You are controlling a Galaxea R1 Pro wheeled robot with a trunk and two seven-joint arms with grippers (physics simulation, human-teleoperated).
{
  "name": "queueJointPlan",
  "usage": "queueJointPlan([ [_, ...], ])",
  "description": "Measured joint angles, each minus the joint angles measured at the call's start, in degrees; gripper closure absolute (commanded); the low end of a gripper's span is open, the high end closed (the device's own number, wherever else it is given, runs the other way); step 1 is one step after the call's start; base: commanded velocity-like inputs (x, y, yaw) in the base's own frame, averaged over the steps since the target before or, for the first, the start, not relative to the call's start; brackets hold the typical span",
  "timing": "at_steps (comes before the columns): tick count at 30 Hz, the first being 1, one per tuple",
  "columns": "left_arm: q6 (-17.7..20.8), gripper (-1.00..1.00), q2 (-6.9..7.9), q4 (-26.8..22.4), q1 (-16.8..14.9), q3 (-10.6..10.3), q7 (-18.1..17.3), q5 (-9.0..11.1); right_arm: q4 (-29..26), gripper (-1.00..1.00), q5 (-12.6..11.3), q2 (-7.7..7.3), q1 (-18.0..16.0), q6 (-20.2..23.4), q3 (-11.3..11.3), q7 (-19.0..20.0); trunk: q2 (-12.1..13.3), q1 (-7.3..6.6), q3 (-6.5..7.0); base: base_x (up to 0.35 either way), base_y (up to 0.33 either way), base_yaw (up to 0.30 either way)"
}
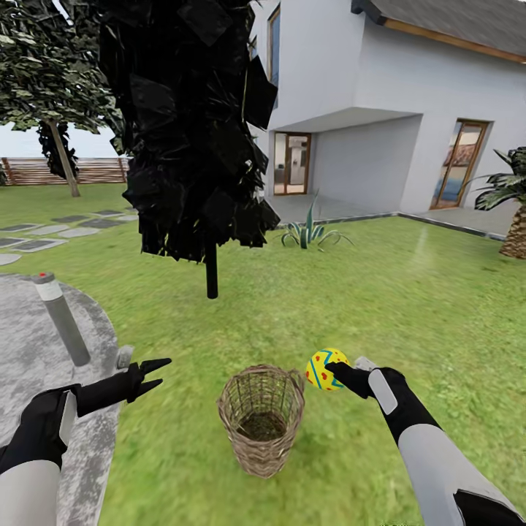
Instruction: Take the three Easter eggs out of the wicker basket on the lawn in the garden, then place them on the lawn next to a single tree (choose any tree) so that all three eggs are next to the same tree and none are left in the basket.
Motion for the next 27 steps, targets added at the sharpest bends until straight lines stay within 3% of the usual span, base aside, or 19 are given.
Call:
queueJointPlan([
  [5, 0.0, -1.0, 0.01, 0.0, 0.0, 0.0, 0.0, 0.0, 0.0, 1.0, 0.0, -0.02, 0.0, 0.0, -0.1, 0.0, 2.0, -1.08, 1.2, -0.133, 0.0, -0.193],
  [11, 0.0, -1.0, 0.26, 0.0, 0.0, 0.0, -0.1, 0.0, 0.0, 1.0, -0.1, -0.02, 0.0, -0.1, -0.1, 0.0, 2.0, -1.08, 1.58, -0.263, 0.0, -0.195],
  [27, 0.0, -1.0, 0.52, 0.0, 0.0, 0.0, -0.3, 0.1, 0.0, 1.0, -0.2, -0.02, 0.0, -0.1, -0.2, 0.0, 2.0, -1.1, 2.58, -0.026, 0.0, -0.196],
])
